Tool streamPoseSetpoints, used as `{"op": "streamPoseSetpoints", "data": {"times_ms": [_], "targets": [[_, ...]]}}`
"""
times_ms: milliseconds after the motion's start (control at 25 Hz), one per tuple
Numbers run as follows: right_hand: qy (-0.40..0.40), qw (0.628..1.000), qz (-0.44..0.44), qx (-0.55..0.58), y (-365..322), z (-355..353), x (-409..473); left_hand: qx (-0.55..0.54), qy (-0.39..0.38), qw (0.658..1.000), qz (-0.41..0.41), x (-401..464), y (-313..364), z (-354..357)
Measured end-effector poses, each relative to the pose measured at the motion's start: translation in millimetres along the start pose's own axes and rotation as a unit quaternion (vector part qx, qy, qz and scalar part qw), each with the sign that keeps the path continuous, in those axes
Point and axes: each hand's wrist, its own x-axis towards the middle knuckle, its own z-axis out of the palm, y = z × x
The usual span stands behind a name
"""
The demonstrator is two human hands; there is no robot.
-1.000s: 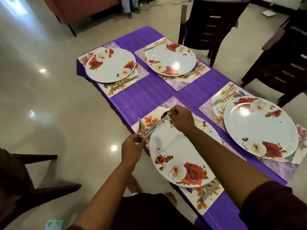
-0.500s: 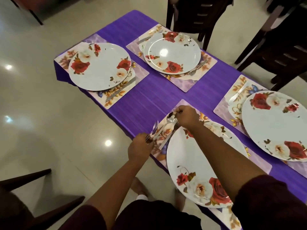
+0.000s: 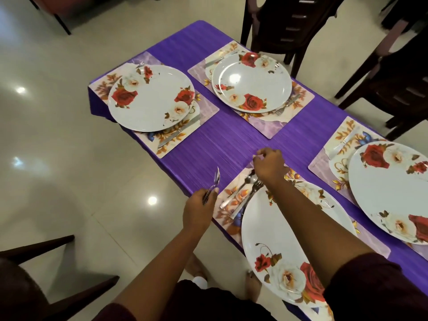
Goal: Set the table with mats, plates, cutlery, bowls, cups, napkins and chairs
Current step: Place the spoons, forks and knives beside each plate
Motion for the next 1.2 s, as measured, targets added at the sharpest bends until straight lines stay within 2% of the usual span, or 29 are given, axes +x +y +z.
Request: {"op": "streamPoseSetpoints", "data": {"times_ms": [80,200,280,360,480,600,840,1080,1200], "targets": [[-0.007,0.996,-0.05,0.072,-27,5,-4,-0.092,0.009,0.995,-0.027,3,6,-17],[-0.125,0.972,-0.095,0.173,-76,26,-26,-0.179,0.0,0.983,-0.044,10,7,-50],[-0.201,0.959,-0.094,0.178,-106,42,-48,-0.191,-0.001,0.981,-0.025,13,0,-74],[-0.23,0.956,-0.089,0.158,-128,58,-61,-0.17,0.001,0.985,0.001,18,-8,-97],[-0.226,0.959,-0.075,0.151,-164,78,-69,-0.154,0.001,0.988,0.024,27,-19,-134],[-0.226,0.96,-0.079,0.146,-194,97,-72,-0.19,0.004,0.982,0.007,37,-25,-164],[-0.281,0.932,-0.121,0.197,-256,114,-57,-0.262,-0.002,0.965,-0.015,73,-26,-212],[-0.241,0.934,-0.132,0.229,-335,150,17,-0.296,0.045,0.954,-0.021,161,-16,-274],[-0.235,0.934,-0.135,0.234,-388,170,62,-0.303,0.084,0.948,-0.056,230,-2,-312]]}}
